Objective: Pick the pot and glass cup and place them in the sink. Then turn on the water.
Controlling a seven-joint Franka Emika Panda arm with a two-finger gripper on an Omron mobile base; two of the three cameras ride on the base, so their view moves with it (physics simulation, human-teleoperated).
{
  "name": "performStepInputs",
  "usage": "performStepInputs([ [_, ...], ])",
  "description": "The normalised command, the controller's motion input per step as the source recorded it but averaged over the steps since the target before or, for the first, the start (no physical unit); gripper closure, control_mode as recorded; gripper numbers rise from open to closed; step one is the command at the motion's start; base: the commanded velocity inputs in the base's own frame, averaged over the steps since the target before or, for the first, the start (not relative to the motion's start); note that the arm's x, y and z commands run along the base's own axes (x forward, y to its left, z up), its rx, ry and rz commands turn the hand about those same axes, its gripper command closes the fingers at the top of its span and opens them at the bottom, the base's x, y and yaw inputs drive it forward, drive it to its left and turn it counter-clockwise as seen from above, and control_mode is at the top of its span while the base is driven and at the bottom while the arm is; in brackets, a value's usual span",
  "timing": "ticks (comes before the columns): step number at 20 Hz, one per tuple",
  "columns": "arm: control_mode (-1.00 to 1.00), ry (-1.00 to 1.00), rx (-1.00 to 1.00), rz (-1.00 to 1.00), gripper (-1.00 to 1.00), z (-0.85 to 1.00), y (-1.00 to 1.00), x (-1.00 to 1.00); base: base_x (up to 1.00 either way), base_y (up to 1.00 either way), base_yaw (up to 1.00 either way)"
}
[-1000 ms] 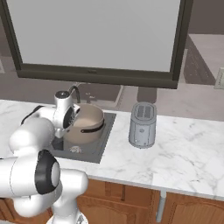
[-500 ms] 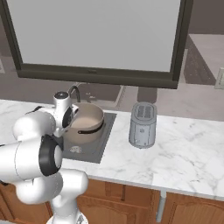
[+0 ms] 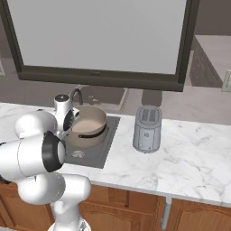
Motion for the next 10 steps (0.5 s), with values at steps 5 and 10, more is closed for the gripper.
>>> performStepInputs([
  [5,-1.00,0.00,0.00,0.03,1.00,-0.01,0.00,0.00,0.00,0.00,0.00],
  [10,-1.00,0.00,0.00,0.10,1.00,0.00,0.03,0.00,0.00,0.00,0.00],
])
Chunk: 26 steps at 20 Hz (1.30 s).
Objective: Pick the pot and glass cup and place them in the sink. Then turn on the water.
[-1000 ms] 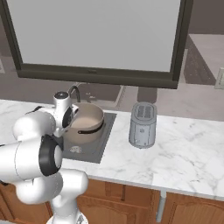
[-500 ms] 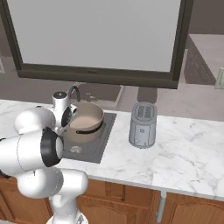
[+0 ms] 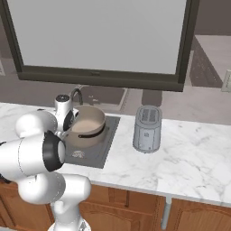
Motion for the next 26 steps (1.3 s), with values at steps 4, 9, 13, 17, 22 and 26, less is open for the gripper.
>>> performStepInputs([
  [4,-1.00,-0.01,0.00,0.13,1.00,-0.04,0.07,0.00,0.00,0.00,0.00],
  [9,-1.00,-0.01,0.00,0.11,1.00,-0.11,0.07,0.01,0.00,0.00,0.00],
  [13,-1.00,0.00,0.00,0.07,1.00,-0.17,0.00,0.14,0.00,0.00,0.00],
  [17,-1.00,0.00,0.00,0.04,1.00,-0.24,0.00,0.21,0.00,0.00,0.00],
  [22,-1.00,0.00,0.00,0.03,1.00,-0.19,0.00,0.17,0.00,0.00,0.00],
  [26,-1.00,0.01,0.00,0.04,1.00,-0.01,0.00,0.02,0.00,0.00,0.00],
])
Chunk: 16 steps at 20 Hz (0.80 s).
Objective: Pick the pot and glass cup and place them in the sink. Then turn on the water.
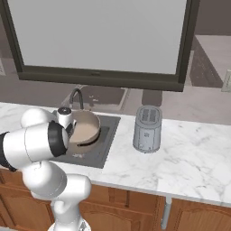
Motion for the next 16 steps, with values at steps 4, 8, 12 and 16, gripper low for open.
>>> performStepInputs([
  [4,-1.00,0.04,0.00,0.02,1.00,0.00,0.00,-0.01,0.00,0.00,0.00],
  [8,-1.00,0.01,0.00,0.00,1.00,-0.04,0.00,-0.01,0.00,0.00,0.00],
  [12,-1.00,0.00,0.00,0.00,1.00,-0.15,0.00,0.00,0.00,0.00,0.00],
  [16,-1.00,0.00,0.00,0.00,1.00,-0.15,0.00,0.00,0.00,0.00,0.00],
])
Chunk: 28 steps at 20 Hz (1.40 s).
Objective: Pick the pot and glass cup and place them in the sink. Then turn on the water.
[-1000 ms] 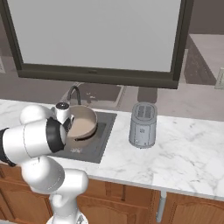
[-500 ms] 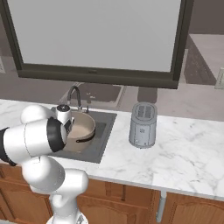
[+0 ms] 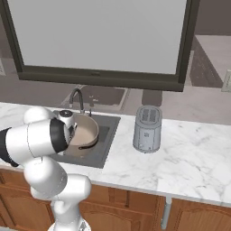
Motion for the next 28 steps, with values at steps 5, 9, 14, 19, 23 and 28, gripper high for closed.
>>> performStepInputs([
  [5,-1.00,0.00,0.00,-0.02,1.00,-0.03,-0.04,0.00,0.00,0.00,0.00],
  [9,-1.00,0.00,0.00,-0.06,1.00,0.00,-0.16,-0.12,0.00,0.00,0.00],
  [14,-1.00,0.00,-0.01,-0.11,1.00,0.00,-0.29,-0.23,0.00,0.00,0.00],
  [19,-1.00,0.00,-0.03,-0.14,1.00,0.00,-0.26,-0.19,0.00,0.00,0.00],
  [23,-1.00,0.00,-0.06,-0.05,1.00,0.00,-0.06,-0.01,0.00,0.00,0.00],
  [28,-1.00,0.00,-0.09,-0.02,1.00,0.00,0.00,0.00,0.00,0.00,0.00],
])
